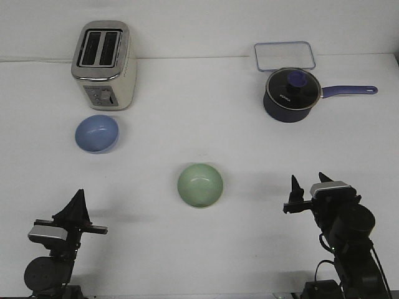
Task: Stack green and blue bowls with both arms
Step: 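Reach the left gripper to the light blue bowl and grasp its rim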
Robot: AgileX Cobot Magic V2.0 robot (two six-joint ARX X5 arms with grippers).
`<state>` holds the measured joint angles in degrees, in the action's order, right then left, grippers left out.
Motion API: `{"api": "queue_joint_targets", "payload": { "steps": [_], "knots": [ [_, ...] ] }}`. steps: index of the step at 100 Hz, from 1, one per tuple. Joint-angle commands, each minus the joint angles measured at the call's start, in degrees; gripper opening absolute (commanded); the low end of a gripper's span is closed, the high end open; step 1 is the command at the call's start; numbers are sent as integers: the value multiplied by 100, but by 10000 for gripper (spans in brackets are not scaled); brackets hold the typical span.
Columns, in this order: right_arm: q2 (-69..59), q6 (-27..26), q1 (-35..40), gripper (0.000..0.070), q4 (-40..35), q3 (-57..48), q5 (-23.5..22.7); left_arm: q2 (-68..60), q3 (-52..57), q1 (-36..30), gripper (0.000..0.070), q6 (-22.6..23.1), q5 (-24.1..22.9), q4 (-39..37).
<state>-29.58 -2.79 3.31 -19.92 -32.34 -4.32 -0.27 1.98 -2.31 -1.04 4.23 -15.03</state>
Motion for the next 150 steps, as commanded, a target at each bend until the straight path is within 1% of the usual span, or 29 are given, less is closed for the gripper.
{"api": "queue_joint_targets", "payload": {
  "steps": [1, 10, 26, 39, 52, 57, 68, 76, 98, 103, 106, 108, 111, 112, 113, 114, 118, 123, 130, 139, 150],
  "knots": [
    [7, 2, 0, 495, 46, -31, 13, 7, 94, 4, 12, -94, -35, -42],
    [28, 0, 0, 495, 22, -31, 31, -61, 494, 4, 12, -153, -168, 258],
    [28, 0, 0, 495, 20, -31, 31, -761, 1827, 4, 12, -157, -614, 1298],
    [28, 0, 0, 495, 20, -31, 31, -1882, 3270, 4, 12, -179, -658, 2186],
    [28, 0, 0, 495, 20, -31, 31, -3204, 4756, 4, 12, -208, -658, 3381],
    [28, 0, 0, 495, 20, -31, 31, -3748, 5313, 4, 12, -203, -658, 3958],
    [28, 0, 0, 495, 22, -31, 31, -4747, 6177, 2, 12, -195, -658, 4898],
    [28, 0, 0, 495, 22, -31, 31, -5261, 6511, 2, 12, -155, -658, 5174],
    [28, -4, 0, 495, 20, -31, 28, -5967, 6671, 2, 16, -166, -658, 5189],
    [28, -22, 0, 495, 20, -31, 28, -6037, 6671, 2, 20, -260, -658, 5204],
    [28, -26, 0, 495, 20, -31, 28, -6070, 6671, 4, 38, -350, -658, 5204],
    [28, -33, 0, 495, 20, -31, 28, -6089, 6671, 4, 68, -398, -658, 5200],
    [28, -42, 0, 495, 20, -31, 28, -6120, 6671, 4, 144, -424, -658, 5187],
    [28, -44, 0, 495, 20, -31, 28, -6124, 6671, 4, 157, -424, -658, 5184],
    [28, -44, 0, 495, 20, -31, 28, -6135, 6671, 4, 196, -424, -658, 5180],
    [28, -44, 0, 495, 20, -31, 28, -6140, 6671, 4, 209, -424, -658, 5178],
    [28, -44, 0, 495, 20, -31, 28, -6183, 6673, 9, 309, -424, -658, 5147],
    [28, -44, 0, 495, 20, -31, 28, -6260, 6677, 24, 393, -424, -658, 5080],
    [28, -44, 0, 495, 20, -31, 28, -6387, 6697, 85, 424, -424, -658, 4962],
    [28, -46, 0, 495, 20, -31, 28, -6634, 6771, 192, 425, -424, -658, 4782],
    [28, -46, 0, 495, 20, -31, 28, -7184, 7112, 428, 431, -424, -658, 4824]
  ]
}}
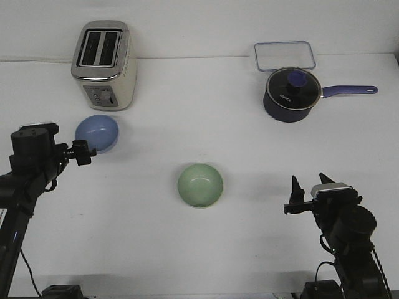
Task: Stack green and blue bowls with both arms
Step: 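Reach the left gripper to the light blue bowl and grasp its rim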
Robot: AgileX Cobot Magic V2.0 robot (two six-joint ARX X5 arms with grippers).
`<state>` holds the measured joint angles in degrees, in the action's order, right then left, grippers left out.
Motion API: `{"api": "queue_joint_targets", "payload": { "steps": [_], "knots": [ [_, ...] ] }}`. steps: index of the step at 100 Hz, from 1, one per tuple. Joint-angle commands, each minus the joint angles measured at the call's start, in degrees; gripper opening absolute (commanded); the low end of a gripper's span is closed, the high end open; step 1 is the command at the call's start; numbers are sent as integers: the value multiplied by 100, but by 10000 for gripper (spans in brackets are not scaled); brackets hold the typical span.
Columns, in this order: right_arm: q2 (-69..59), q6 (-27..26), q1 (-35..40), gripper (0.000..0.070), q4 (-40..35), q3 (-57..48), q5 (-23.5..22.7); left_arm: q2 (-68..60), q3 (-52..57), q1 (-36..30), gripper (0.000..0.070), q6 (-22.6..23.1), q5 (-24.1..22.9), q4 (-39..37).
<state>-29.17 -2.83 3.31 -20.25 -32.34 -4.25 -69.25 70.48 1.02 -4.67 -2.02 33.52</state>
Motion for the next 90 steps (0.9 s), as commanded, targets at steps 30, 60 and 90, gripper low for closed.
{"api": "queue_joint_targets", "payload": {
  "steps": [30, 60, 90],
  "knots": [
    [-13, -44, 0, 495, 52, -31, 22, -2260, 1569, 568, 429, -52, 153, 92],
    [-15, -44, 0, 495, 50, -31, 24, -3799, 2100, 754, 428, -52, 205, 81],
    [-13, -44, 0, 495, 48, -31, 24, -4441, 2103, 763, 289, -59, 254, 22]
  ]
}}
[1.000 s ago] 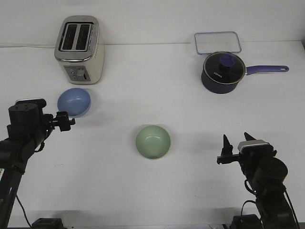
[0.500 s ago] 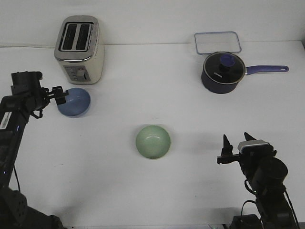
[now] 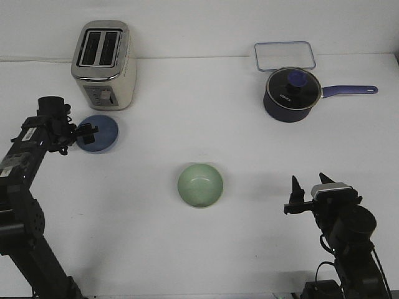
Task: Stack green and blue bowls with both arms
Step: 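Reach the left gripper to the light blue bowl and grasp its rim, then lift the blue bowl and carry it over the green bowl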
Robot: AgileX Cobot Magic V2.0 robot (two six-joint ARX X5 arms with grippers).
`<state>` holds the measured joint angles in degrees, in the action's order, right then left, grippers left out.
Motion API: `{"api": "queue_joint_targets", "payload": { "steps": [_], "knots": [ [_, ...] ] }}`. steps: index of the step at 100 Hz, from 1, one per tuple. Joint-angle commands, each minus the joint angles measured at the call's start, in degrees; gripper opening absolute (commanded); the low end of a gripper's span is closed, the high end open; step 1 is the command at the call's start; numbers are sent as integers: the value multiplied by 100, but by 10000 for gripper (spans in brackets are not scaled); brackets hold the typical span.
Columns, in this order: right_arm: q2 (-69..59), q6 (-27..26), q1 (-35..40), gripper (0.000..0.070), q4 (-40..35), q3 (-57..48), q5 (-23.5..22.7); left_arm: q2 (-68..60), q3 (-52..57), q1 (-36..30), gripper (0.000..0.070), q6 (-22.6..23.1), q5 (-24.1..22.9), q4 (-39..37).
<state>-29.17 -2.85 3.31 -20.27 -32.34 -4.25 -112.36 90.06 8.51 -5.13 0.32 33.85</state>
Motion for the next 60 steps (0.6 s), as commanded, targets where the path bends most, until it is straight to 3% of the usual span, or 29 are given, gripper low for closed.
{"api": "queue_joint_targets", "payload": {
  "steps": [1, 2, 3, 9, 11, 35, 60],
  "knots": [
    [-13, -39, 0, 495, 50, -31, 26, -131, 144, 13, 265, -13, 20, -11],
    [-15, -39, -2, 495, 50, -31, 26, -131, 144, 11, 207, -13, 20, -13],
    [-15, -39, -2, 495, 50, -31, 26, -131, 144, 11, 207, -13, 20, -13],
    [-13, -39, 0, 495, 50, -31, 26, -122, 151, 11, 28, -9, 22, -44],
    [-15, -39, 0, 495, 50, -31, 24, -116, 153, 11, 0, -4, 26, -46],
    [-15, -42, -2, 495, 50, -31, 26, 144, 310, 11, 8, -11, 498, 131],
    [-15, -39, 0, 495, 50, -31, 24, 999, 310, -223, 10, -155, 1521, 603]
  ]
}}
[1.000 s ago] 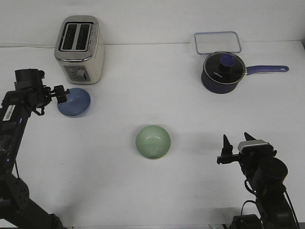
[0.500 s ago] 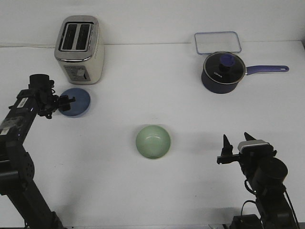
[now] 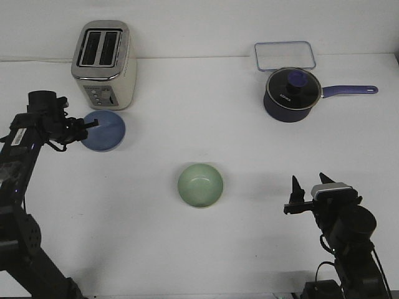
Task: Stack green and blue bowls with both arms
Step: 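Lift the blue bowl and carry it over the green bowl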
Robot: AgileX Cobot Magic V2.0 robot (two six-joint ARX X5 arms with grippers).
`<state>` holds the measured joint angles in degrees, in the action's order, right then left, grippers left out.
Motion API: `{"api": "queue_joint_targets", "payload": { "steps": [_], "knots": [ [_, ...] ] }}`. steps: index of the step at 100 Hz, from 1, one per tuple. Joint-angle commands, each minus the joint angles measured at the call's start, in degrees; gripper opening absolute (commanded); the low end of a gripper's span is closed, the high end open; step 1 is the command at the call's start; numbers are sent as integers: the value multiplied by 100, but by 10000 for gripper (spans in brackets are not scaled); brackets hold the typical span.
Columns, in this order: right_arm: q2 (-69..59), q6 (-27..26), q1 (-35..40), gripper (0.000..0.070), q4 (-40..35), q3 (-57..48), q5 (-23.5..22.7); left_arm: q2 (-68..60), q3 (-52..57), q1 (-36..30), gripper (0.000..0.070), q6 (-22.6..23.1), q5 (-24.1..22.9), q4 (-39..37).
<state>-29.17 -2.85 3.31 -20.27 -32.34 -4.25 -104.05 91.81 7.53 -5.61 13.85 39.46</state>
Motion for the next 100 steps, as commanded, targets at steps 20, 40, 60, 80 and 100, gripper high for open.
{"api": "queue_joint_targets", "payload": {
  "steps": [20, 40, 60, 80, 100],
  "knots": [
    [-15, -39, 0, 495, 46, -31, 24, 791, 133, -868, 9, -184, 442, 317],
    [-15, -39, 0, 495, 48, -31, 24, 909, 131, -1950, 9, -223, 479, 577],
    [-15, -42, 0, 495, 48, -31, 22, 909, 85, -2894, 9, -234, 476, 664],
    [-15, -42, 0, 495, 48, -31, 22, 909, -170, -3510, 9, -323, 474, 496],
    [-13, -44, 0, 495, 48, -31, 20, 907, -706, -3818, 9, -529, 466, 120]
  ]
}}
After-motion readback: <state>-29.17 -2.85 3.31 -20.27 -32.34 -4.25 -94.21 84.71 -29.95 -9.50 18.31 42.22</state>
